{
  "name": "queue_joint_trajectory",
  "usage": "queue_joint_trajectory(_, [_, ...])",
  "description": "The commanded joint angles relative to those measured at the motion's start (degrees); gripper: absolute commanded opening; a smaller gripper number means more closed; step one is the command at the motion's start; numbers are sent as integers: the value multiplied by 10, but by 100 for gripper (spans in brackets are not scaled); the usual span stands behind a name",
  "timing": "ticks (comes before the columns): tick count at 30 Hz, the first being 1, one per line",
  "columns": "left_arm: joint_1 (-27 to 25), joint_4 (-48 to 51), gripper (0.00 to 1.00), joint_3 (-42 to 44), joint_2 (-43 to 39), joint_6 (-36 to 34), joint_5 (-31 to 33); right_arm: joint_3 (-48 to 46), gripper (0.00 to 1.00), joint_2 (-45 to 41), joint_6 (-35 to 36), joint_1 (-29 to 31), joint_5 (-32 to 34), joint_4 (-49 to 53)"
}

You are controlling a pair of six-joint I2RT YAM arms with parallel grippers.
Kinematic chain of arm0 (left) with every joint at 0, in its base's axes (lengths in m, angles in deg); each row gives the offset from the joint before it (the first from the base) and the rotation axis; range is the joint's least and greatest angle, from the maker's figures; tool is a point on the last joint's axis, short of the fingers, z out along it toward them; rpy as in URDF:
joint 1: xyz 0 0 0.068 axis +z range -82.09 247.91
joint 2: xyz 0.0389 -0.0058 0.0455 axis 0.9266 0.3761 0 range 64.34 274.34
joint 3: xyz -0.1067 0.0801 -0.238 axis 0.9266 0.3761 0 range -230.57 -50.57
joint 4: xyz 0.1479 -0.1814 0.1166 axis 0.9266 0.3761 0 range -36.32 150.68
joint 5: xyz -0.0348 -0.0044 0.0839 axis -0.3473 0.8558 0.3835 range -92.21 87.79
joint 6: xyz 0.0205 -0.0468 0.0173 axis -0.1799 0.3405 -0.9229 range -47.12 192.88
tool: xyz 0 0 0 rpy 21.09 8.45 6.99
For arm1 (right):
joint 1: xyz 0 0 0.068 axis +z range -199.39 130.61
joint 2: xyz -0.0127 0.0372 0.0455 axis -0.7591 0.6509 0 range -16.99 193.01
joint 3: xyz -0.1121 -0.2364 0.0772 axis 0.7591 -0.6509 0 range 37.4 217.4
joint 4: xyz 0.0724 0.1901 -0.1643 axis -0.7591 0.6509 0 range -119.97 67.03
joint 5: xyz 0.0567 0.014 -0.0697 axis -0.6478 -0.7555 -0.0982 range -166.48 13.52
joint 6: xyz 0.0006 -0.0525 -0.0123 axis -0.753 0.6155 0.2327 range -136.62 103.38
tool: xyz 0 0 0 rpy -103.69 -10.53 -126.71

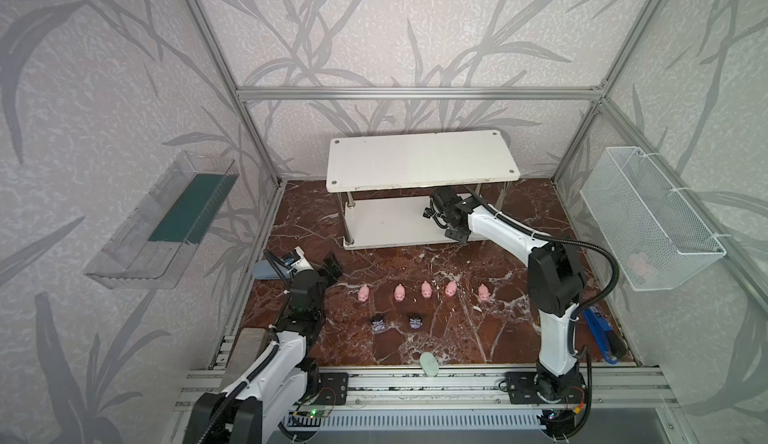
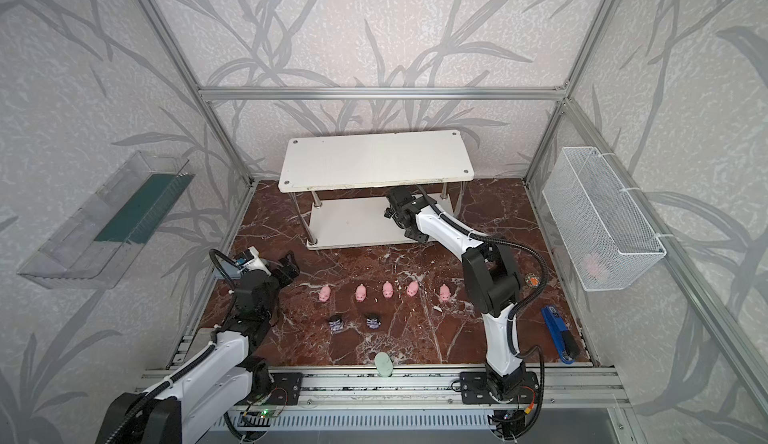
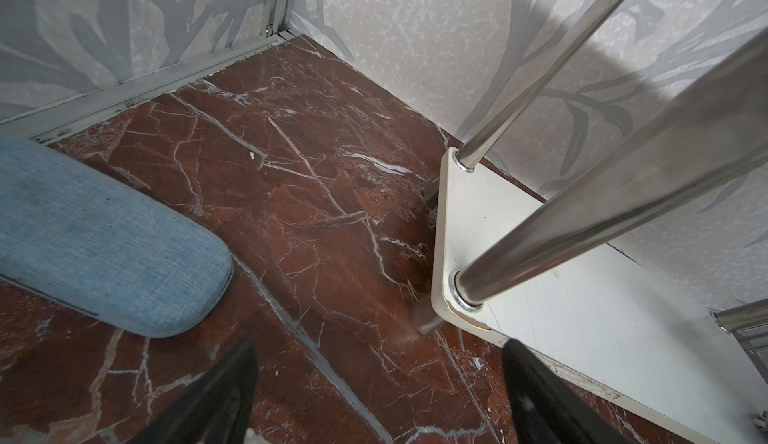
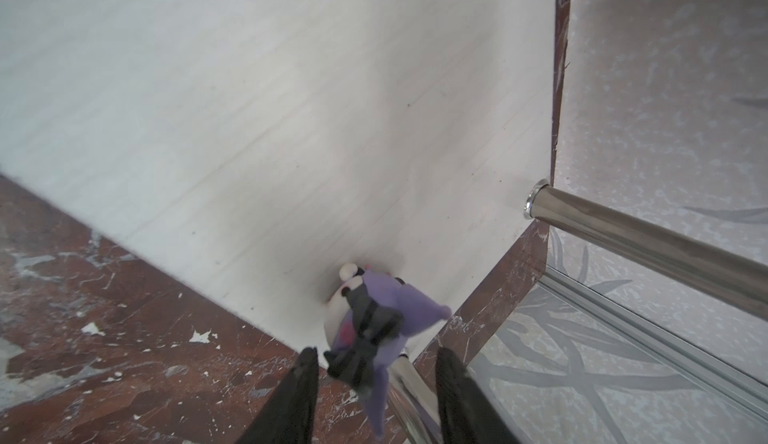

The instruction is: Place and organize the plastic toys onto the shelf

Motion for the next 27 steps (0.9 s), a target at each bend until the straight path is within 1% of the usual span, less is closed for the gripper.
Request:
queue_joint_trajectory(1, [4,-8,90,7,1,10,2,-21,48,-37,-21,1,-31,-10])
queue_joint_trajectory(6, [4,-10,90,5,4,11,0,-49,48,-63,-41,1,-58,-22])
queue_joint_trajectory(15, [5,-8,90,4,5,12,-1,-123,49,-150,-90,2,-115,-79])
queue_joint_trajectory(18, [5,-7,90,3,3,11,0,-149,49,-198,-119,6,-144,-98])
queue_joint_trajectory(21, [4,-6,90,3,1,10,3,-188,48,-250,-167,9,-184,-133])
queue_joint_trajectory(24, [5,-5,90,3,1,9,3,-254,41,-305,-220,9,-243,-200])
queue_joint_trajectory(25, [5,-6,90,4,0,10,2,-272,37,-318,-244,9,-254,-215])
queue_joint_trajectory(27, [6,-6,89,5,-2,8,0,-295,25,-332,-283,9,-249,-232])
